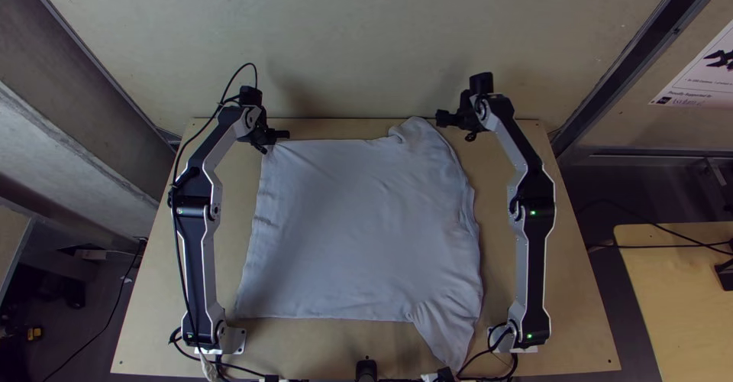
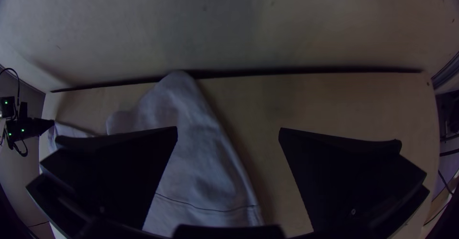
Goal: Fold the t-shirt
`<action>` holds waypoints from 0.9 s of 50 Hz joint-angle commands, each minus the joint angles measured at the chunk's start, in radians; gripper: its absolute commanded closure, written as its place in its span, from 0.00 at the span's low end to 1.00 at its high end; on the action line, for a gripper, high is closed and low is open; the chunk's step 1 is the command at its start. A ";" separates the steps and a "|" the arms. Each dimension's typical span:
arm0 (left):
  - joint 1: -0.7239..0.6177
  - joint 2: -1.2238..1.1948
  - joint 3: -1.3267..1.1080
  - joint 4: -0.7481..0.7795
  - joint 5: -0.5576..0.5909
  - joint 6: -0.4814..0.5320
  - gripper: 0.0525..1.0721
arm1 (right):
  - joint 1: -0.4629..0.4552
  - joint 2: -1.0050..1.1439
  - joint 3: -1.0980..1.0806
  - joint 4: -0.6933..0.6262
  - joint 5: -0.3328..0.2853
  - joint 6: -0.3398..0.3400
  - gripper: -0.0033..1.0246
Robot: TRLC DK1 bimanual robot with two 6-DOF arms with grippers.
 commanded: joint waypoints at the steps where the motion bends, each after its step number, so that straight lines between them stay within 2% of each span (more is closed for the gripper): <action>1: -0.005 -0.030 0.020 -0.014 -0.001 -0.023 0.98 | 0.012 0.054 0.034 -0.010 -0.008 0.038 0.08; 8: -0.016 -0.027 0.017 -0.017 -0.001 -0.032 0.98 | 0.029 0.079 0.034 -0.013 -0.007 0.040 0.16; 15: -0.030 -0.027 0.020 -0.016 -0.001 -0.034 0.98 | 0.038 0.112 0.040 -0.030 -0.001 0.040 0.17; 18: -0.033 -0.027 0.024 -0.014 -0.001 -0.034 0.98 | 0.047 0.120 0.045 -0.048 -0.001 0.023 0.37; 25: -0.033 -0.026 0.026 -0.014 -0.001 -0.032 0.98 | 0.055 0.126 0.048 -0.053 0.002 -0.020 0.98; 34: -0.021 -0.032 0.034 -0.011 -0.001 -0.029 0.98 | 0.058 0.109 0.048 -0.086 0.018 -0.023 0.97; 45: 0.007 -0.036 0.063 0.007 -0.001 -0.043 0.97 | 0.045 0.062 0.054 -0.062 0.047 -0.014 0.97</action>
